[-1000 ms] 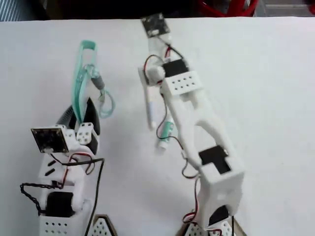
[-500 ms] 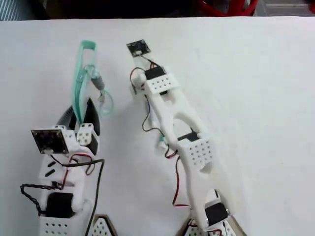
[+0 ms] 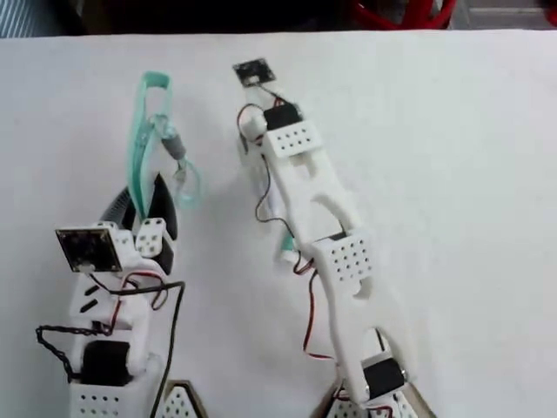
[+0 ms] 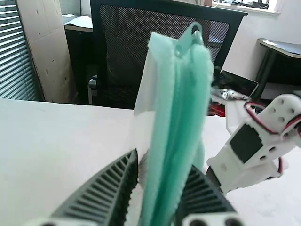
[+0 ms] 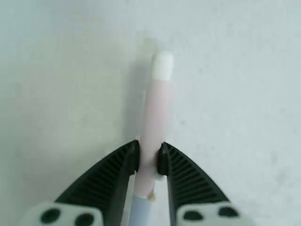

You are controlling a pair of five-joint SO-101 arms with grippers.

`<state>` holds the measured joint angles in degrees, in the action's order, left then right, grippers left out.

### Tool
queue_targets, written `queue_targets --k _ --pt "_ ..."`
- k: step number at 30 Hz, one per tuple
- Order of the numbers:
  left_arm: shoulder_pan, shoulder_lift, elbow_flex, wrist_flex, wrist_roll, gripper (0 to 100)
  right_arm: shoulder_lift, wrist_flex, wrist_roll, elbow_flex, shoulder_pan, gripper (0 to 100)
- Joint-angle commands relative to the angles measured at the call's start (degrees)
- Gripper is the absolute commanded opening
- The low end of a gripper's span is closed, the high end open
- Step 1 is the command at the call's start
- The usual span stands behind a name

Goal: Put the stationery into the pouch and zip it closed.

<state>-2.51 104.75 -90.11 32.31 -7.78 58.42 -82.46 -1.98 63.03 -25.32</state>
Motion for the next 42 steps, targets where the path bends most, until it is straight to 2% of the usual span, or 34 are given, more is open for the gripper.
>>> queue_targets --k 1,4,6,12,15,23,26,29,32,38,42 --pt "-0.4 -0.4 -0.2 -0.3 -0.5 11 -4.9 -7.6 0.4 14.7 1.1 1.8" --pt "-0.5 -0.4 -0.2 -0.3 -0.5 11 -6.3 -15.3 0.4 27.7 1.4 1.8" --pt "-0.5 -0.4 0.0 -0.3 -0.5 10 -6.9 -16.7 0.1 33.3 1.4 1.8" --pt "0.0 -0.4 1.3 -1.7 -0.7 8 -12.6 -16.7 0.4 31.8 4.2 1.8" --pt "3.0 -0.4 0.9 -4.5 -0.3 3 -18.0 -16.7 0.4 32.4 5.6 1.8" --pt "7.9 -0.4 3.6 -5.7 -0.4 2 -37.9 -16.7 0.2 31.7 6.5 1.7" --pt "12.1 -0.4 5.9 -5.7 -0.4 2 -44.6 -16.7 0.1 31.2 6.2 1.7" --pt "15.6 -0.4 5.2 -5.7 -0.4 2 -51.7 -16.8 0.1 22.9 6.0 1.6" --pt "16.5 -0.4 4.6 -6.0 -0.3 2 -60.6 -16.6 0.0 5.3 4.4 1.6" --pt "16.1 -0.6 -1.3 -14.3 -0.2 2 -75.6 -11.1 -0.1 -21.4 0.0 1.7" --pt "16.1 -0.4 -6.1 -20.7 5.8 2 -79.7 -5.1 -0.1 -29.3 -1.6 1.7"
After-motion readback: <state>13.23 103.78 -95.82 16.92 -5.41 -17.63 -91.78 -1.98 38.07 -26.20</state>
